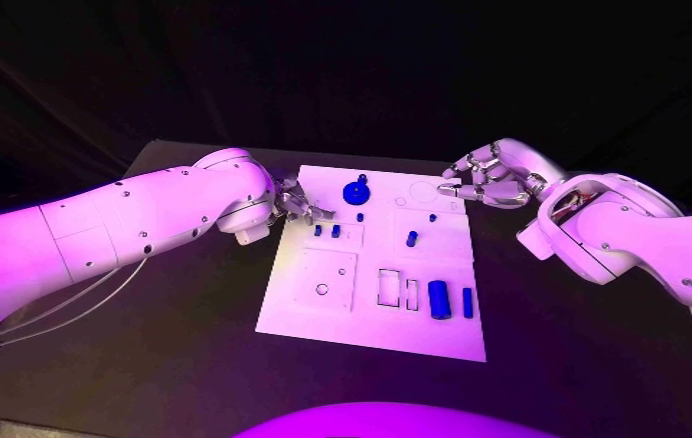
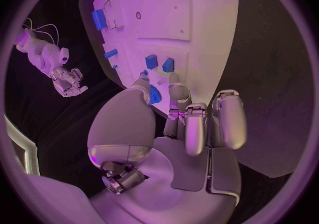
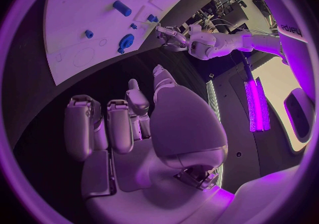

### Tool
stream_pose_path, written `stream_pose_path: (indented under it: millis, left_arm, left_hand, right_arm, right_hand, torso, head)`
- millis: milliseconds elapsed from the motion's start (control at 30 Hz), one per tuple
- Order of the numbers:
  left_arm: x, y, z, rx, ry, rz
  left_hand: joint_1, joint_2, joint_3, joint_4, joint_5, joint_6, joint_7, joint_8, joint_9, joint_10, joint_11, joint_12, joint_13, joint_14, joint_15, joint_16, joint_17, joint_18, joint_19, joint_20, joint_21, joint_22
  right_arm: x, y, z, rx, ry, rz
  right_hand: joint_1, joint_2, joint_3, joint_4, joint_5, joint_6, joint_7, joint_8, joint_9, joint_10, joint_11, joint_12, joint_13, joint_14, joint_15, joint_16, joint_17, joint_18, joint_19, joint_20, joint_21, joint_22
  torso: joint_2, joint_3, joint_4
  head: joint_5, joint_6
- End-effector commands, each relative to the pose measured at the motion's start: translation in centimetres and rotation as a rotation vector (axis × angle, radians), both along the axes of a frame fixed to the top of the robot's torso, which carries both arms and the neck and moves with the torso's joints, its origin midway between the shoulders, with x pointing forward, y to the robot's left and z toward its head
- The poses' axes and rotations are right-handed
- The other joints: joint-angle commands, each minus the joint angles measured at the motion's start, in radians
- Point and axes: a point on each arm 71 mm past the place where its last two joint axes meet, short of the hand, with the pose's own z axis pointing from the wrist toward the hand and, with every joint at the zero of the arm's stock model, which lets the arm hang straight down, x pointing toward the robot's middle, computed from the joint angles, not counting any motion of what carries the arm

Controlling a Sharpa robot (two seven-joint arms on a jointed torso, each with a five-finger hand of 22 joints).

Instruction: Assemble the parts on the task board

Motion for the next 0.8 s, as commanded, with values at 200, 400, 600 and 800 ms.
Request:
stream_pose_path:
  millis: [200, 400, 600, 800]
  left_arm:
    - [0.2, -0.9, 1.9, -0.146, -0.158, -0.020]
    - [0.3, -4.2, 3.6, -0.277, -0.414, -0.209]
    - [0.3, -6.4, 3.5, -0.246, -0.545, -0.352]
    - [0.6, -7.5, 2.8, -0.145, -0.572, -0.436]
  left_hand:
    - [0.094, 0.036, -0.023, -0.010, 0.003, -0.091, 0.032, 0.012, -0.011, -0.152, 0.031, -0.125, -0.148, 0.037, 0.024, -0.147, 0.113, 0.045, -0.130, 0.017, -0.167, -0.247]
    - [0.394, 0.020, 0.117, -0.104, 0.007, -0.170, 0.087, -0.039, -0.088, -0.328, 0.081, -0.300, -0.283, -0.216, 0.072, -0.591, -0.287, 0.114, -0.365, 0.056, -0.530, -0.670]
    - [0.449, -0.036, 0.204, -0.108, 0.008, -0.131, 0.083, -0.117, -0.178, -0.305, 0.088, -0.428, -0.427, -0.210, 0.075, -0.630, -0.352, 0.115, -0.335, 0.067, -0.563, -0.696]
    - [0.428, -0.075, 0.229, -0.094, 0.004, -0.086, 0.073, -0.178, -0.242, -0.269, 0.081, -0.477, -0.507, -0.102, 0.067, -0.452, -0.230, 0.094, -0.241, 0.060, -0.453, -0.567]
  right_arm:
    - [0.0, 0.0, 0.0, -0.004, -0.005, 0.009]
    - [0.0, 0.1, 0.0, -0.003, -0.007, 0.009]
    - [0.0, 0.1, 0.0, -0.002, -0.008, 0.011]
    - [0.0, 0.2, -0.1, -0.001, -0.008, 0.013]
  right_hand:
    - [0.000, 0.007, -0.005, 0.000, 0.003, -0.007, 0.001, 0.006, 0.001, -0.006, -0.002, -0.007, -0.003, 0.048, -0.005, -0.007, 0.019, 0.015, -0.010, 0.000, -0.005, 0.124]
    - [0.000, 0.007, -0.006, 0.000, 0.004, -0.008, 0.001, 0.006, 0.002, -0.021, -0.002, -0.024, -0.021, 0.046, -0.005, -0.011, 0.013, 0.016, -0.014, 0.000, -0.011, 0.120]
    - [0.005, 0.010, -0.010, 0.001, 0.005, -0.013, 0.002, 0.007, 0.003, -0.057, -0.002, -0.068, -0.066, 0.043, -0.005, -0.022, -0.001, 0.019, -0.020, 0.000, -0.023, 0.113]
    - [0.006, 0.011, -0.011, 0.001, 0.005, -0.014, 0.002, 0.007, 0.004, -0.061, -0.002, -0.074, -0.072, 0.042, -0.005, -0.025, -0.004, 0.019, -0.021, 0.000, -0.025, 0.112]
  torso:
    - [0.001, 0.0002, -0.0002]
    - [0.001, -0.0011, 0.0005]
    - [0.001, -0.0001, -0.0021]
    - [0.001, 0.0005, 0.0000]
  head:
    - [-0.008, 0.003]
    - [-0.019, 0.005]
    - [-0.022, 0.007]
    - [-0.024, 0.010]
